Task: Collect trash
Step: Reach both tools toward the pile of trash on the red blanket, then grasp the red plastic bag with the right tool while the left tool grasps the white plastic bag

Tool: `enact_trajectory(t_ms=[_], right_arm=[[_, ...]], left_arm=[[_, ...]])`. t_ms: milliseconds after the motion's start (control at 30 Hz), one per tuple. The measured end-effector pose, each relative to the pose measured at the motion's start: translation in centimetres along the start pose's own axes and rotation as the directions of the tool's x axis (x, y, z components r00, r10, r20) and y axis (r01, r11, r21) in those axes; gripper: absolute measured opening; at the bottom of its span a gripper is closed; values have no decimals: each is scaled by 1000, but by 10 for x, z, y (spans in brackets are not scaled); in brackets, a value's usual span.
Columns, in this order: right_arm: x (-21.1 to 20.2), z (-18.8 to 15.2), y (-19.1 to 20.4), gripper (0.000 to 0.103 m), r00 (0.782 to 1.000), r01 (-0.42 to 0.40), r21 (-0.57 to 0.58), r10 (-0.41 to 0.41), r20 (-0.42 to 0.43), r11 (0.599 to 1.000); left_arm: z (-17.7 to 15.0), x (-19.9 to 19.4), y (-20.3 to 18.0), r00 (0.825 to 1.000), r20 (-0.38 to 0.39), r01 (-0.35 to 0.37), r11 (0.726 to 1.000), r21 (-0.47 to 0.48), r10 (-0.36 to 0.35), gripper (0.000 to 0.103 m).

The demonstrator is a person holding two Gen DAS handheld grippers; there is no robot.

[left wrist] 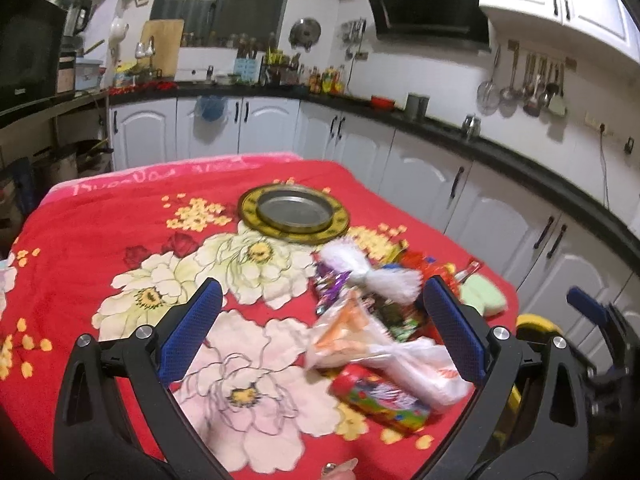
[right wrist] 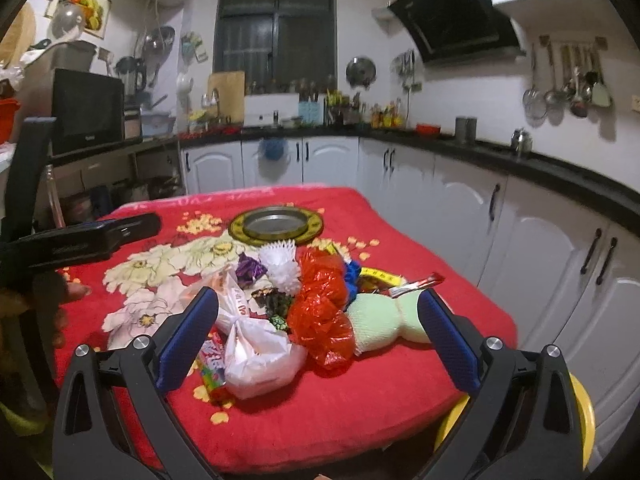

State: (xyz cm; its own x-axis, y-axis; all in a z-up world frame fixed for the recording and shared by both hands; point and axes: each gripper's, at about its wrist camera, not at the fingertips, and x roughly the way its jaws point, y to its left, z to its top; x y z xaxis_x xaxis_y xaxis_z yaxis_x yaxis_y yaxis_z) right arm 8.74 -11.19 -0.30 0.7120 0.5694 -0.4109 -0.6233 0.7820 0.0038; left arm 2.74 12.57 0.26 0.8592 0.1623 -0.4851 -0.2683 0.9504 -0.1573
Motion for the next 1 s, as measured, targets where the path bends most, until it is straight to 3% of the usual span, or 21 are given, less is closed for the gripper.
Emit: enact_trajectory(t_ms=[200, 400, 567, 700, 833, 1000], right_arm=[[44, 5, -4, 91, 997, -6, -25, 4, -75, 1000], [83, 2, -10, 77, 982, -38, -18, 34, -187, 999], [108, -1, -18, 69, 965, -51, 29, 57, -257, 998], [121, -3, -17, 65, 954, -61, 24, 65, -293, 998], [132, -7, -19, 51, 942, -72, 62, 89, -325, 995], [133, -11, -20, 37, 939, -74, 82, 97, -329, 994]], left_arm=[[-4, 23, 10, 996, -78, 33, 999, 18, -32, 93], [-11, 58, 15, 977, -192, 97, 995, 3, -95, 93], [-23, 92, 31, 945, -291, 133, 989, -72, -148, 93], [-27, 105, 41, 926, -312, 176, 975, -137, -211, 93], [-29, 113, 39, 896, -337, 238, 953, -188, -290, 92], [-31, 118, 29, 877, -354, 270, 943, -193, -323, 79]])
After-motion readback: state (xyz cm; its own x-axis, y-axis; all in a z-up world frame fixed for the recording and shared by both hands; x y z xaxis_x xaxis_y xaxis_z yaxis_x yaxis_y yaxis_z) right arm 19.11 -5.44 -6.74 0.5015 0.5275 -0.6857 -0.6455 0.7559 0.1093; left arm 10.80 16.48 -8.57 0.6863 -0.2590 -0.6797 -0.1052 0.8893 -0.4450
